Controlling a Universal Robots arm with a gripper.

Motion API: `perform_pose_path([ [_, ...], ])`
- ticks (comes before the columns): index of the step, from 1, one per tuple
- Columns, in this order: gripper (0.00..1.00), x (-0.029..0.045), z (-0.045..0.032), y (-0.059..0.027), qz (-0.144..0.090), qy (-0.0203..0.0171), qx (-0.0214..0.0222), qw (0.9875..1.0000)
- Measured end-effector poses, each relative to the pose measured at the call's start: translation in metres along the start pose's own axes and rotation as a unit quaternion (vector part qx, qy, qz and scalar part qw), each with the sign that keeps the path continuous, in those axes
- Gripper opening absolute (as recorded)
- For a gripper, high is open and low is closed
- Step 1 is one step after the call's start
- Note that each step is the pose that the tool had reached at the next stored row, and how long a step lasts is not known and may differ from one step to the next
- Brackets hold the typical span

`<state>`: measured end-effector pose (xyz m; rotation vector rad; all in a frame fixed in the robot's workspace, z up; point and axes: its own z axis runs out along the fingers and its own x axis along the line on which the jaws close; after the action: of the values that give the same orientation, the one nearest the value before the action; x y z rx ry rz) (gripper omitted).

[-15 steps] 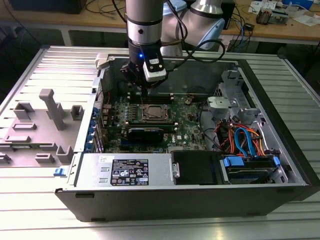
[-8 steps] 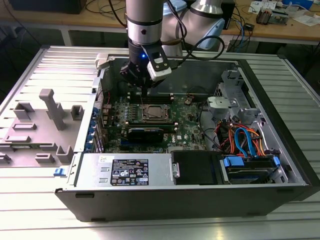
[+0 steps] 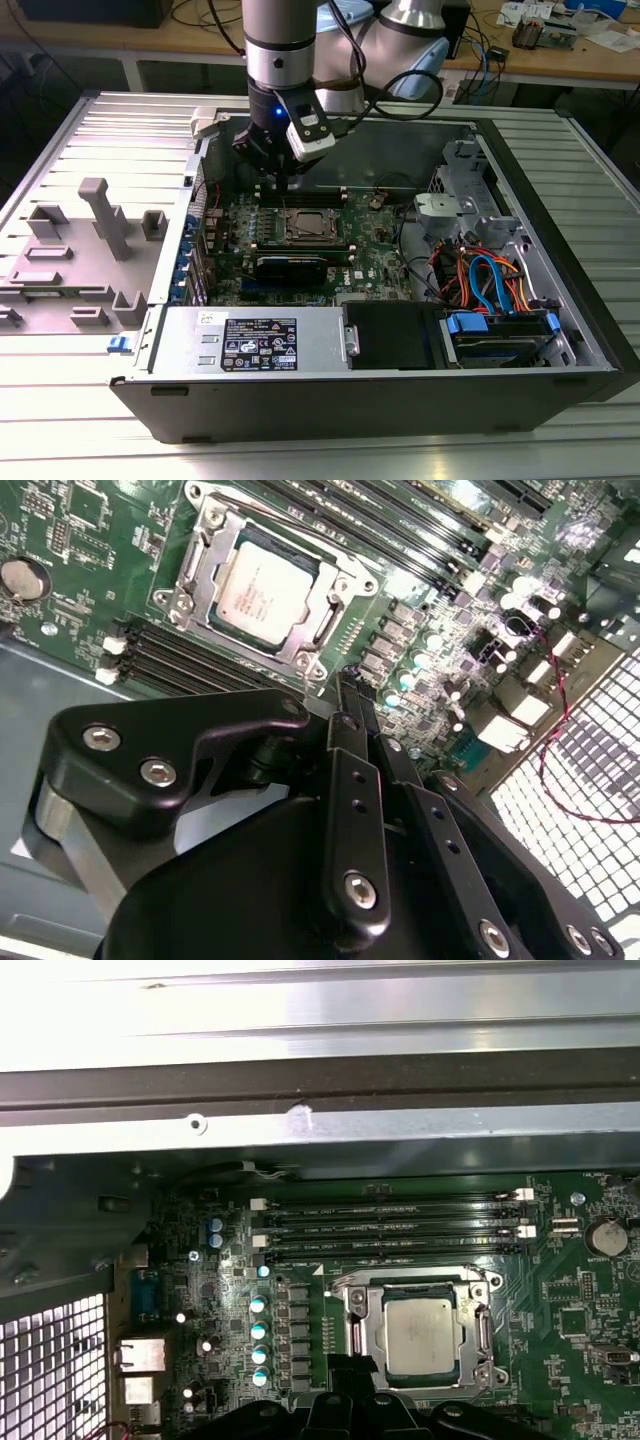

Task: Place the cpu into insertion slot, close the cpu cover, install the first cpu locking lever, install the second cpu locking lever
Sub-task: 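Install the first cpu locking lever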

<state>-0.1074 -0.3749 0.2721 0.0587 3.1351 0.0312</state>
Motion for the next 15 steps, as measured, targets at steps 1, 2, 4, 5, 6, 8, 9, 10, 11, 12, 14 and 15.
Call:
perform_pose_path([
  [1, 0.11, 0.0012, 0.0000, 0.0000, 0.000, 0.0000, 0.0000, 1.0000],
  [2, 0.11, 0.0029, 0.0000, -0.0001, 0.000, 0.0000, 0.0000, 1.0000],
  [4, 0.11, 0.0075, 0.0000, -0.0003, -0.001, 0.0000, 0.0000, 1.0000],
  [5, 0.11, 0.0094, -0.0001, -0.0003, -0.002, 0.0001, 0.0000, 1.0000],
  [6, 0.11, 0.0108, 0.0000, -0.0004, -0.005, 0.0001, -0.0001, 1.0000],
  [8, 0.11, 0.0125, 0.0000, -0.0004, -0.017, 0.0003, -0.0001, 0.9998],
  [9, 0.11, 0.0126, 0.0000, -0.0005, -0.030, 0.0006, -0.0001, 0.9996],
  [10, 0.11, 0.0128, 0.0009, -0.0005, -0.049, 0.0010, -0.0003, 0.9988],
  [11, 0.11, 0.0131, 0.0021, -0.0001, -0.054, 0.0010, -0.0003, 0.9985],
  [12, 0.11, 0.0132, 0.0027, 0.0006, -0.055, 0.0008, -0.0003, 0.9985],
  [14, 0.11, 0.0135, 0.0042, 0.0034, -0.056, 0.0004, -0.0003, 0.9984],
  [15, 0.11, 0.0139, 0.0045, 0.0050, -0.056, 0.0004, -0.0003, 0.9984],
])
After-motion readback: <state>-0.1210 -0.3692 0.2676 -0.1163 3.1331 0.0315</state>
